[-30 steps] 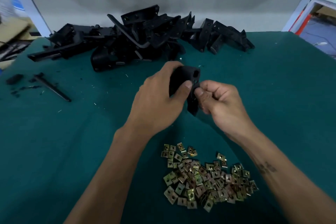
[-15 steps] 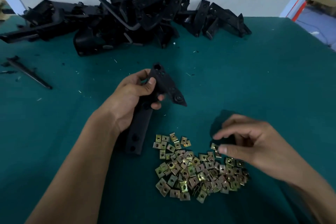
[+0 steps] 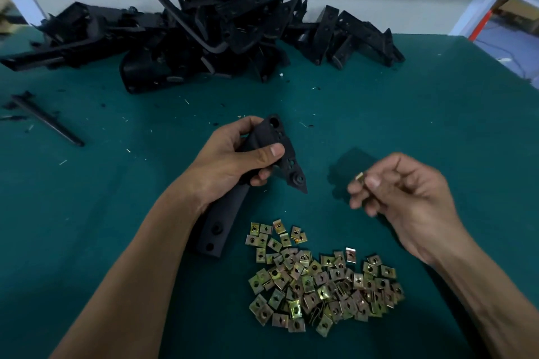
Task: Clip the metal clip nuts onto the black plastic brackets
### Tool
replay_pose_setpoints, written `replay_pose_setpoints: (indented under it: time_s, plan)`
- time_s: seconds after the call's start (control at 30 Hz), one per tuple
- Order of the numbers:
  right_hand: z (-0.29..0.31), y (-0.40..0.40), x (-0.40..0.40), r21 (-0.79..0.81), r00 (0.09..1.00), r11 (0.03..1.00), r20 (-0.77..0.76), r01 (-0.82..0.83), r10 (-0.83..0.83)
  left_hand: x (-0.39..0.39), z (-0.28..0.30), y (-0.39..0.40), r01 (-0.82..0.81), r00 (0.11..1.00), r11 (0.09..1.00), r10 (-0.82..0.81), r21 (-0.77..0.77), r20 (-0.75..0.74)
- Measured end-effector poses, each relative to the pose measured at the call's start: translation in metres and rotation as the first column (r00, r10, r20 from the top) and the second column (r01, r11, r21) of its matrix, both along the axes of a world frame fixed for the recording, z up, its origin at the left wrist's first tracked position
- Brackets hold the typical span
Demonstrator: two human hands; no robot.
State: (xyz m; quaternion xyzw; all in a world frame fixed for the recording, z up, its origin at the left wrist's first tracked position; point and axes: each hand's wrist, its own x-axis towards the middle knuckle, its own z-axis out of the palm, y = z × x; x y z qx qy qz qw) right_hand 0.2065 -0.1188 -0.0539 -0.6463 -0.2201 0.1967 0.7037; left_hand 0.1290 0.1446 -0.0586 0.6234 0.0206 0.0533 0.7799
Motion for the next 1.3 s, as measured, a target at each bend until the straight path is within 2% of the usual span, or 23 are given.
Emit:
replay_pose_setpoints:
  time_s: [0.07,0.13,0.23,0.33,0.43,0.7,0.97,1.17,1.3]
  plan:
    - [0.004,0.015,0.009,0.092,0.991,0.996,-0.136,0.019,-0.006,0.002,0.000,-0.001,0.018,1.000,1.000,-0.018,0.007,0.020]
    - [0.007,0.033,0.015,0.136,0.978,0.991,-0.207,0.021,0.008,0.002,0.000,-0.002,0.028,0.999,1.000,-0.028,0.014,0.034]
    - [0.010,0.064,0.019,0.204,0.963,0.979,-0.264,0.008,0.047,0.003,0.000,-0.003,-0.016,0.999,1.000,0.016,-0.010,0.043]
    - [0.005,0.088,0.015,0.323,0.938,0.945,-0.311,-0.045,0.151,0.005,-0.001,-0.005,-0.020,0.998,0.999,0.023,-0.045,0.066]
    - [0.001,0.092,0.016,0.370,0.920,0.923,-0.317,-0.103,0.230,0.006,-0.002,-0.006,-0.030,0.996,0.998,0.034,-0.048,0.081]
    - [0.004,0.094,0.012,0.202,0.945,0.979,-0.320,0.001,0.065,0.009,-0.008,-0.004,-0.060,0.994,0.997,0.055,0.043,0.092]
    - [0.007,0.092,-0.002,0.184,0.900,0.976,-0.434,0.117,-0.026,0.011,-0.011,-0.003,-0.177,0.974,0.980,0.163,0.086,0.156]
    - [0.012,0.089,-0.001,0.224,0.840,0.963,-0.542,0.149,-0.004,0.012,-0.012,-0.002,-0.180,0.971,0.982,0.167,0.063,0.170]
    - [0.009,0.095,-0.010,0.186,0.844,0.966,-0.533,0.181,-0.055,0.012,-0.013,-0.002,-0.181,0.970,0.980,0.165,0.079,0.177]
